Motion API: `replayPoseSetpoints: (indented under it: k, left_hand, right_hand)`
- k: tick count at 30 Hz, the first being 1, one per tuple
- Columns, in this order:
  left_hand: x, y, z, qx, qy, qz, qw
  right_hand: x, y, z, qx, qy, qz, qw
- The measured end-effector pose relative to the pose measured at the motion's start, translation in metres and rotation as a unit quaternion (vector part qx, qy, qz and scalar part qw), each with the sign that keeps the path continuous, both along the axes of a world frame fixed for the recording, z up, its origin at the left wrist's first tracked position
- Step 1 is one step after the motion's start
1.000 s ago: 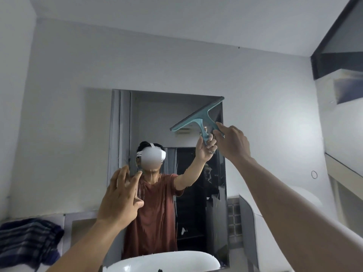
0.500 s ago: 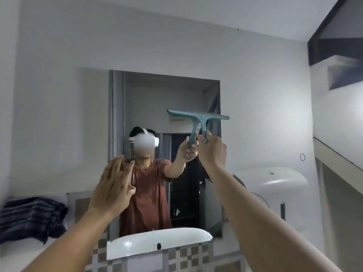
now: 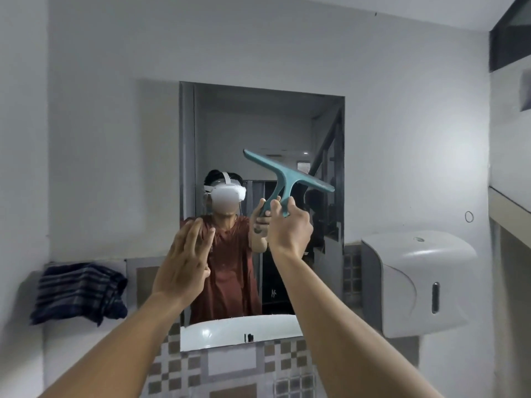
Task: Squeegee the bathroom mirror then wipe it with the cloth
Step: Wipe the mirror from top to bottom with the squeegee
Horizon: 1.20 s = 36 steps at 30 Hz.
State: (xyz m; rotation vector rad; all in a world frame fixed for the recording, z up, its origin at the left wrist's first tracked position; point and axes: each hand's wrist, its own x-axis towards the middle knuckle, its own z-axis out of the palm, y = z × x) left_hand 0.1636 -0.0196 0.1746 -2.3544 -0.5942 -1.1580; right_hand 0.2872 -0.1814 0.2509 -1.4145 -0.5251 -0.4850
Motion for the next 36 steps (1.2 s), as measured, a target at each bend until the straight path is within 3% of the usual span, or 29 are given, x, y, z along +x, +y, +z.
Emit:
replayPoseSetpoints:
  k: [6,16,27,36]
  left_hand:
    - [-0.005,0.005,-0.017,0.0,0.016,0.018,1.0]
    - [-0.01,0.004,-0.025,-0.021,0.012,0.006,1.0]
    - [-0.014,0.003,-0.025,-0.021,0.006,0.005,1.0]
    - [-0.013,0.002,-0.027,-0.019,-0.008,-0.009,1.0]
  right_hand:
    - [-0.028,0.026,-0.014,0.023,0.024,0.037,0.999]
    - [-0.052,0.051,-0.03,-0.022,-0.077,0.043,0.996]
    - [-0.027,0.03,-0.037,-0.129,-0.178,-0.005,0.976]
    - [0.023,-0.023,-0.026,-0.267,-0.272,-0.06,0.923]
